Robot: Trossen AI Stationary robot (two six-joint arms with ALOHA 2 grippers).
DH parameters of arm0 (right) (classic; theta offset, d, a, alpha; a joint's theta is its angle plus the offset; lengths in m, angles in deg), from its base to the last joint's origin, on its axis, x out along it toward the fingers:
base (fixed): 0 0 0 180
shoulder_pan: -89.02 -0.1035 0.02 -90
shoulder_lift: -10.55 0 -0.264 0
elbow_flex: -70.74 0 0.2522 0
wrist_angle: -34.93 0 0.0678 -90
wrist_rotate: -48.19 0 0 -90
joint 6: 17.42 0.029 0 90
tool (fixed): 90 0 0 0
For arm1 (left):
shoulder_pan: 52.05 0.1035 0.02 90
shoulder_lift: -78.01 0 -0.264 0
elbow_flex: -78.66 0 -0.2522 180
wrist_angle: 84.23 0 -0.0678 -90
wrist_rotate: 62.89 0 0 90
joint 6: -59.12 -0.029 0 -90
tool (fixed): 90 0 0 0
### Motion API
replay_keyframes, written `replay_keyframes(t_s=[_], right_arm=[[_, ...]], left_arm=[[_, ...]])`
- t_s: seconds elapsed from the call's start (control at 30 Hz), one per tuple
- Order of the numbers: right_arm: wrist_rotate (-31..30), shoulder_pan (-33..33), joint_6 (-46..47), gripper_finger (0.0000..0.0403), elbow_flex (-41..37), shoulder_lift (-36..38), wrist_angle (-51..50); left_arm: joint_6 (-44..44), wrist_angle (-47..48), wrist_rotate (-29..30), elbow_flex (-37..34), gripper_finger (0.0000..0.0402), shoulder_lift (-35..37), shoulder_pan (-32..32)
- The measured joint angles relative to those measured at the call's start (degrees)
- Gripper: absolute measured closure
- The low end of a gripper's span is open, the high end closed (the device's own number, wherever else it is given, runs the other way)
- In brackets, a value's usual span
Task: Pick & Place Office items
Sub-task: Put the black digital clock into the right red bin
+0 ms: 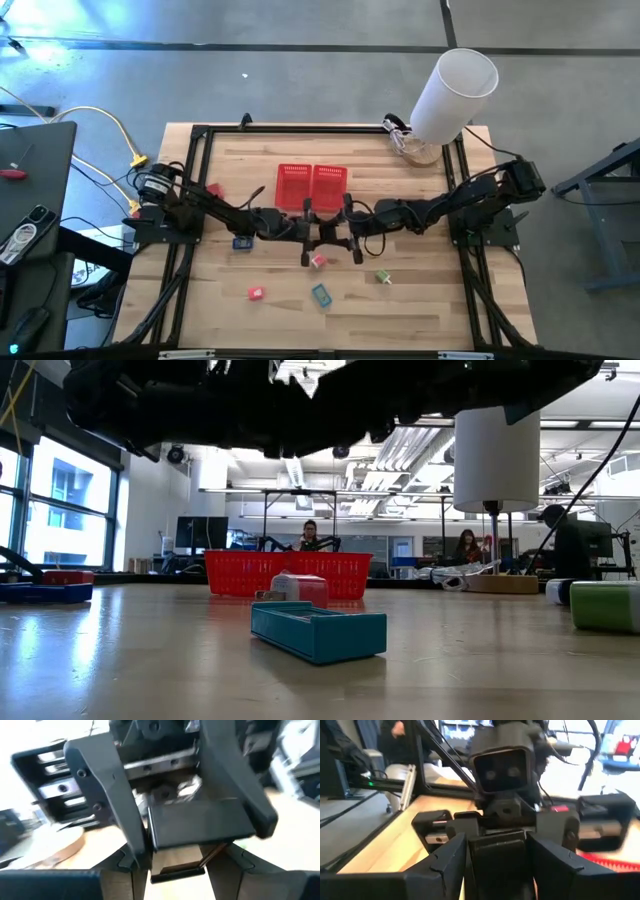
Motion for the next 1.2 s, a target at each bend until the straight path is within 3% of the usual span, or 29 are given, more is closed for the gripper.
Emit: replay_keyframes(t_s=[0.17,0.37,0.53,0.67,0.93,1.2], right_arm=[[-3.1,-0.6,5.5,0.0199,-0.1,3.1,-8.4],[-5.7,-1.8,10.1,0.0195,-0.1,4.3,-11.2],[-16.9,-1.9,9.8,0.0195,-0.1,4.4,-11.4],[-23.1,-1.5,8.9,0.0195,-0.1,4.4,-11.2],[-23.5,-1.3,11.0,0.0195,-0.1,4.3,-10.7],[-21.9,0.2,12.5,0.0184,-0.1,3.3,-10.4]], left_arm=[[-5.9,6.6,11.0,0.1,0.0255,0.7,-2.1],[-9.7,14.8,30.6,2.5,0.0255,2.1,-3.2],[-7.0,27.7,39.1,7.0,0.0255,2.3,-3.7],[-1.1,37.8,40.0,10.6,0.0255,2.3,-3.9],[1.1,37.6,41.4,11.8,0.0255,2.3,-3.6],[0.9,37.6,39.3,13.3,0.0255,2.3,-3.2]])
